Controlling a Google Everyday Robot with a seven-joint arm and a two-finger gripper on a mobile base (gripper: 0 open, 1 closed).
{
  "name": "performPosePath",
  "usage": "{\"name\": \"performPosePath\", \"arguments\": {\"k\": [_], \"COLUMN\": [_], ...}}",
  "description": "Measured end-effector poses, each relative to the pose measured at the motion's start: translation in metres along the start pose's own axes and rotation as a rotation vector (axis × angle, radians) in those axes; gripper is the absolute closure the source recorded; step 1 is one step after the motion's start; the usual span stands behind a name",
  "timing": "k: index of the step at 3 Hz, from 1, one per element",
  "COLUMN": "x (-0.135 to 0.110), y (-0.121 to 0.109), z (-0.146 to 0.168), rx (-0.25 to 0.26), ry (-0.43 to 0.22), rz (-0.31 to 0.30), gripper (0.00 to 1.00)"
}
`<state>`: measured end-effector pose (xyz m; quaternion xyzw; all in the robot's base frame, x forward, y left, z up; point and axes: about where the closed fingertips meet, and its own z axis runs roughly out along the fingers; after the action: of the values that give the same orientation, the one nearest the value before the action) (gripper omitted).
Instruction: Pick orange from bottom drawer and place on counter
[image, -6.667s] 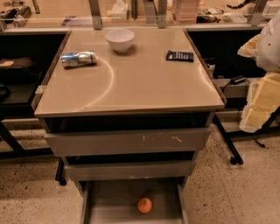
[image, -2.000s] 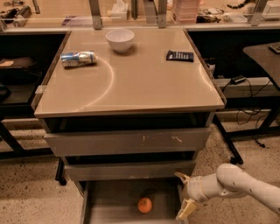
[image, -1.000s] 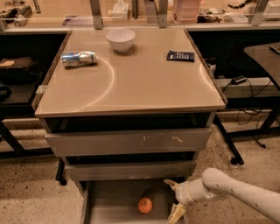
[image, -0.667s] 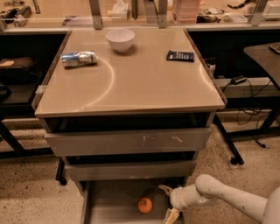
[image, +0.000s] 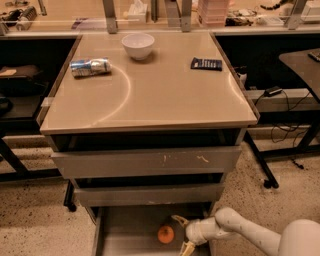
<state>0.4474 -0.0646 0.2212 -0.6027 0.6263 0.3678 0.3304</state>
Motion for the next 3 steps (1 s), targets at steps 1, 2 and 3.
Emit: {"name": "performPosePath", "arguments": {"k": [1,2,3], "x": [0.016,0.036,0.05], "y": [-0.008,-0.017,-0.027], "z": [0.025,0.043,0.056], "rx": [-0.007,-0.01,-0.005], "ry": [-0.05,-0.061,-0.069], "rz": [-0.043,-0.053,-0.048], "gripper": [0.0,0.0,0.0]}}
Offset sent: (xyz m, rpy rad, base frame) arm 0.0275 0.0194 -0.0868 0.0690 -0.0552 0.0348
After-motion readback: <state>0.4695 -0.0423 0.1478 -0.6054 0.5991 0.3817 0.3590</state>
